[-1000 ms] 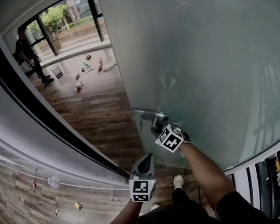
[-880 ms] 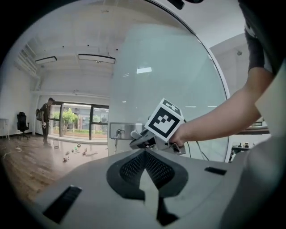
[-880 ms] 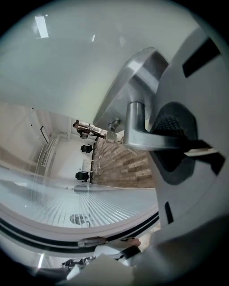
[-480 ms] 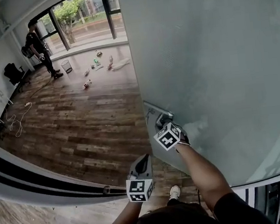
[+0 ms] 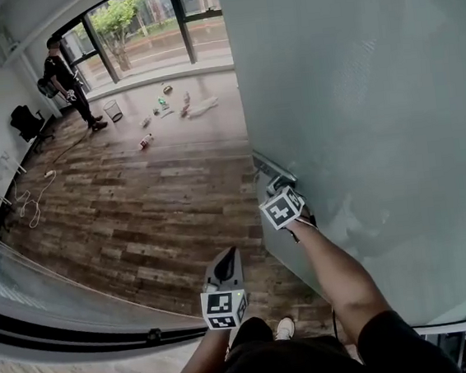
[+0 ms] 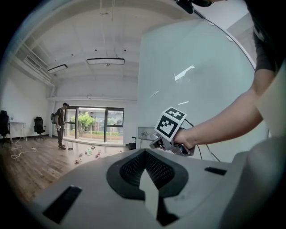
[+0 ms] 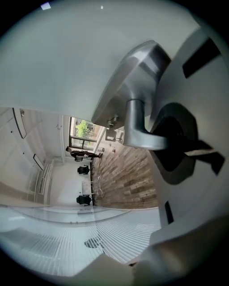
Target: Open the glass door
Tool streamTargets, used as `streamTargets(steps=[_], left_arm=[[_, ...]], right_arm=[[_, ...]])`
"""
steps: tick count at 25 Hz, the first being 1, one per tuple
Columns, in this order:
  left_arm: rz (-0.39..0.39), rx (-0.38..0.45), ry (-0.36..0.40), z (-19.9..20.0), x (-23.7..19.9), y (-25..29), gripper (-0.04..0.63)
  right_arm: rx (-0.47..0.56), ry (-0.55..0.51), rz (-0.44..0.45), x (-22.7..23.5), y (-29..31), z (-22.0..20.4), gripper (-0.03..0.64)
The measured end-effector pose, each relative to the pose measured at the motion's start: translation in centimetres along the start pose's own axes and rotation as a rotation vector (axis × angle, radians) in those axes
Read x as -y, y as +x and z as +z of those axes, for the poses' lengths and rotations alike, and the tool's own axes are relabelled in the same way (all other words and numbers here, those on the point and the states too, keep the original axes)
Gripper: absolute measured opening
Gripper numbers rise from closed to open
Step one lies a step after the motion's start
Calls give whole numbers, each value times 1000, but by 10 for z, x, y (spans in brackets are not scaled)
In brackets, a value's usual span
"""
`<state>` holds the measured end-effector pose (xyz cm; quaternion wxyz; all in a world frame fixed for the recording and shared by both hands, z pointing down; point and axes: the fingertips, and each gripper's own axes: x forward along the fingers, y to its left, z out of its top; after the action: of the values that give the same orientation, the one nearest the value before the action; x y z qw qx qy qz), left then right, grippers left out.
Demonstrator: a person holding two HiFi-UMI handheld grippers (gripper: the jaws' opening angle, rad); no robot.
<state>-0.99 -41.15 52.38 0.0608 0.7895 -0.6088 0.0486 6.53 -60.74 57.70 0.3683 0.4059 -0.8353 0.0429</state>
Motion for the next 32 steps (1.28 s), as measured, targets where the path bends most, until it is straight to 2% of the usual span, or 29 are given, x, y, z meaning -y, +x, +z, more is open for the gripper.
streamTargets(steps=[6, 12, 17, 21, 32], left_arm=[[0, -24, -2, 0, 3, 42, 2], [-30, -45, -7, -3, 2, 99, 2], [-86, -49, -27, 4, 6, 149, 2], [-125, -63, -41, -5, 7, 175, 2], [-153, -112, -35, -9, -11, 254, 2]], right_arm=[[-15, 59, -46, 76, 17, -7, 17], [-26, 129, -76, 151, 39, -18, 15], [-27, 183, -118, 220, 46, -27, 15], [-22, 242, -106, 254, 46, -43, 15], [-37, 326, -224, 373, 45, -72, 15]])
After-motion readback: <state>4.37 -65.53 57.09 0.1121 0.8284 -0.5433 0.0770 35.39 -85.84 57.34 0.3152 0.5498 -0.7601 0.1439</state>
